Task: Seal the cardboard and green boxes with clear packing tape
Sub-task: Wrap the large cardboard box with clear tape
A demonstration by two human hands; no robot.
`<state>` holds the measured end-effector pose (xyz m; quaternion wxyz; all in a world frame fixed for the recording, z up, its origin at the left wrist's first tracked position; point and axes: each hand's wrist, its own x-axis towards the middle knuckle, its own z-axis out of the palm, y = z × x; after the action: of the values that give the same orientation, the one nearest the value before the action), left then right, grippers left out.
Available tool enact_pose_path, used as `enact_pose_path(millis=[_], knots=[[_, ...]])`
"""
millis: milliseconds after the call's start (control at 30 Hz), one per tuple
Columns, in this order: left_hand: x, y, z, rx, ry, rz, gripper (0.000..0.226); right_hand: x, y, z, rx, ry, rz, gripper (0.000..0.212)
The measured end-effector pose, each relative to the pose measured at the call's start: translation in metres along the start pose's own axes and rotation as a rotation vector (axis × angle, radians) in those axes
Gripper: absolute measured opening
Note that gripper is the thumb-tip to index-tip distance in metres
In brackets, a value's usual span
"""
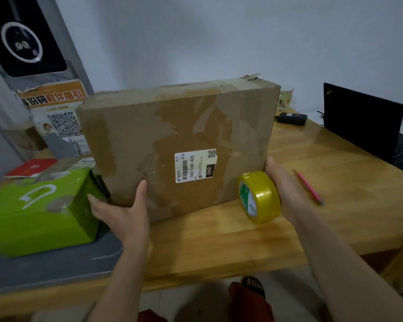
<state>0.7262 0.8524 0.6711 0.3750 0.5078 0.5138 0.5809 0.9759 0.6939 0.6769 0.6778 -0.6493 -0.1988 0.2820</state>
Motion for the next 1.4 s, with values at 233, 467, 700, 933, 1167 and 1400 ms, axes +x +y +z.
enact_pose_path(millis=[233, 467, 700, 933, 1167, 1400], knots=[[0.015, 0.028, -0.016, 0.366, -0.082, 0.031, 0.071, -0.017, -0.024, -0.004, 0.066, -0.065, -0.062, 0.077], [0.041, 0.082, -0.029, 0.978, -0.195, 0.2, 0.095, -0.026, -0.077, -0.005, 0.073, -0.024, -0.247, 0.065], [0.028, 0.083, -0.027, 1.211, -0.531, 0.145, 0.077, -0.029, -0.075, 0.004, -0.241, -0.152, -0.127, 0.078], [-0.038, 0.105, 0.05, 0.884, -0.937, 0.681, 0.127, -0.025, -0.074, 0.013, -0.169, -0.072, -0.158, 0.043], [-0.07, 0.073, 0.125, 1.094, -1.125, 0.894, 0.134, -0.034, -0.07, 0.003, -0.025, -0.048, -0.206, 0.033], [-0.073, 0.08, 0.111, 0.836, -1.054, 0.807, 0.113, -0.047, -0.084, -0.003, 0.008, 0.056, -0.239, 0.037]])
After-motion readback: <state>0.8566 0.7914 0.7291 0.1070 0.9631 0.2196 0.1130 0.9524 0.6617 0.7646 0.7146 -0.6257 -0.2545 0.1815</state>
